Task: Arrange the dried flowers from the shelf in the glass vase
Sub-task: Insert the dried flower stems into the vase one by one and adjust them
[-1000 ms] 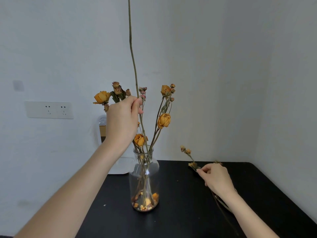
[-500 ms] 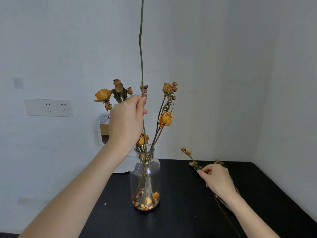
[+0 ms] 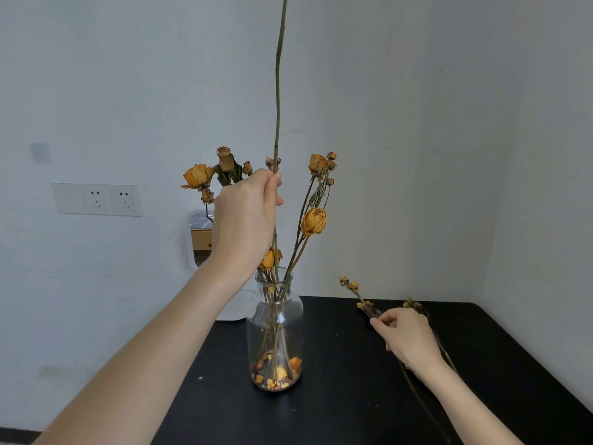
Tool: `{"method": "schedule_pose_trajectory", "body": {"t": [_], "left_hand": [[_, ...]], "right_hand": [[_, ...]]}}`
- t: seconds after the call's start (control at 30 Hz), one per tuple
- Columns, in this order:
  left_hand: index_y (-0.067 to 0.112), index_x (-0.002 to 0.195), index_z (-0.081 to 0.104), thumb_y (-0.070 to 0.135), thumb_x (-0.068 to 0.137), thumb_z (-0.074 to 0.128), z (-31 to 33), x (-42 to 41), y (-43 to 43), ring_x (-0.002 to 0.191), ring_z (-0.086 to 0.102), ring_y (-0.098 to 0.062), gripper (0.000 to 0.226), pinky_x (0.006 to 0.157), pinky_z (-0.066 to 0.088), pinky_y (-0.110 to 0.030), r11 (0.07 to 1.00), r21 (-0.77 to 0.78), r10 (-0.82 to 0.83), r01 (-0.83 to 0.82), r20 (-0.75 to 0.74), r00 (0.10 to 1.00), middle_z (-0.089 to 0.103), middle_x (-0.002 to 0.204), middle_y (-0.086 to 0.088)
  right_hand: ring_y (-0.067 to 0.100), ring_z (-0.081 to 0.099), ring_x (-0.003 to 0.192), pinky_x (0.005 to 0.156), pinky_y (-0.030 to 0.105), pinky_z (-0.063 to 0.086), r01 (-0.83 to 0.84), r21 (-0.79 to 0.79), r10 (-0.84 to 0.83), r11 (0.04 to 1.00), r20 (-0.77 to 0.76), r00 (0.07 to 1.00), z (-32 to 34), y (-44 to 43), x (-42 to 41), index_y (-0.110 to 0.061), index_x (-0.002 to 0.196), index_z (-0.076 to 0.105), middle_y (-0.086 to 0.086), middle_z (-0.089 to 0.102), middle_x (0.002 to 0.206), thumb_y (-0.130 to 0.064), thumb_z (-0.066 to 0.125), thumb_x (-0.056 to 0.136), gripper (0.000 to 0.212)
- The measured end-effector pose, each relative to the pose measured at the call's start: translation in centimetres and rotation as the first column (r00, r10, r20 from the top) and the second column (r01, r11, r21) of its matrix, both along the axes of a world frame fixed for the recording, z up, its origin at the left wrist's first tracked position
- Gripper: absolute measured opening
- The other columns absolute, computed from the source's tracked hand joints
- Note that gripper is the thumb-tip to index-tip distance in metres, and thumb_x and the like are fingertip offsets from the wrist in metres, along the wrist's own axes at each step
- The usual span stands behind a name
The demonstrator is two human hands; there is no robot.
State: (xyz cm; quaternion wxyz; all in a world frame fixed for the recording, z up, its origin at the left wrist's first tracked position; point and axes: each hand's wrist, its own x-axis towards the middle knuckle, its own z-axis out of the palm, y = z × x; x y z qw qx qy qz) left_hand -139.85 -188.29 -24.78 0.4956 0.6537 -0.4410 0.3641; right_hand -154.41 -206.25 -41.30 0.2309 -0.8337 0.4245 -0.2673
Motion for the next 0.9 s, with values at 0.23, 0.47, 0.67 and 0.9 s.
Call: {"method": "schedule_pose_trajectory", "body": {"t": [0.23,0.47,0.67,0.9], "left_hand": [[0.006,0.106,0.066,0.022,0.097,0.042,-0.3,0.4,-0.3,0.067,0.054,-0.006,0.031,0.061,0.031,-0.002,1.000,-0.008,0.009,-0.009,-0.008,1.000,0.072,0.085,-0.006],[0.003,0.102,0.067,0.021,0.098,0.042,0.0,0.6,-0.5,0.069,0.054,-0.006,0.031,0.067,0.033,-0.011,0.999,-0.006,0.041,-0.041,0.068,0.997,0.071,0.080,-0.007],[0.004,0.099,0.067,0.021,0.098,0.041,-0.4,0.8,-1.0,0.062,0.055,-0.011,0.031,0.066,0.041,-0.021,0.994,0.093,0.051,-0.058,0.071,0.996,0.071,0.079,-0.007],[0.007,0.085,0.065,0.023,0.097,0.042,-1.9,1.5,-1.8,0.057,0.059,-0.017,0.031,0.063,0.052,-0.032,0.942,0.327,0.100,-0.079,-0.049,0.994,0.067,0.071,-0.007]], "right_hand": [[0.002,0.058,0.049,0.048,0.011,0.036,-0.009,-0.004,0.009,1.000,-0.002,1.000,-0.1,0.1,-0.2,-0.029,0.078,0.060,-0.008,0.060,0.053,-0.035,0.059,0.089,0.012],[0.002,0.058,0.050,0.049,0.011,0.037,-0.013,-0.008,0.013,1.000,-0.014,1.000,-0.3,0.2,0.0,-0.030,0.079,0.058,-0.008,0.060,0.054,-0.034,0.059,0.090,0.011],[0.002,0.058,0.049,0.049,0.010,0.036,-0.017,-0.014,0.017,1.000,-0.018,1.000,-0.5,0.1,0.0,-0.031,0.077,0.056,-0.009,0.060,0.052,-0.034,0.059,0.089,0.013],[0.001,0.058,0.048,0.049,0.009,0.036,-0.019,-0.023,0.018,1.000,-0.019,1.000,-0.8,0.1,0.2,-0.033,0.071,0.054,-0.008,0.059,0.050,-0.034,0.059,0.089,0.019]]}}
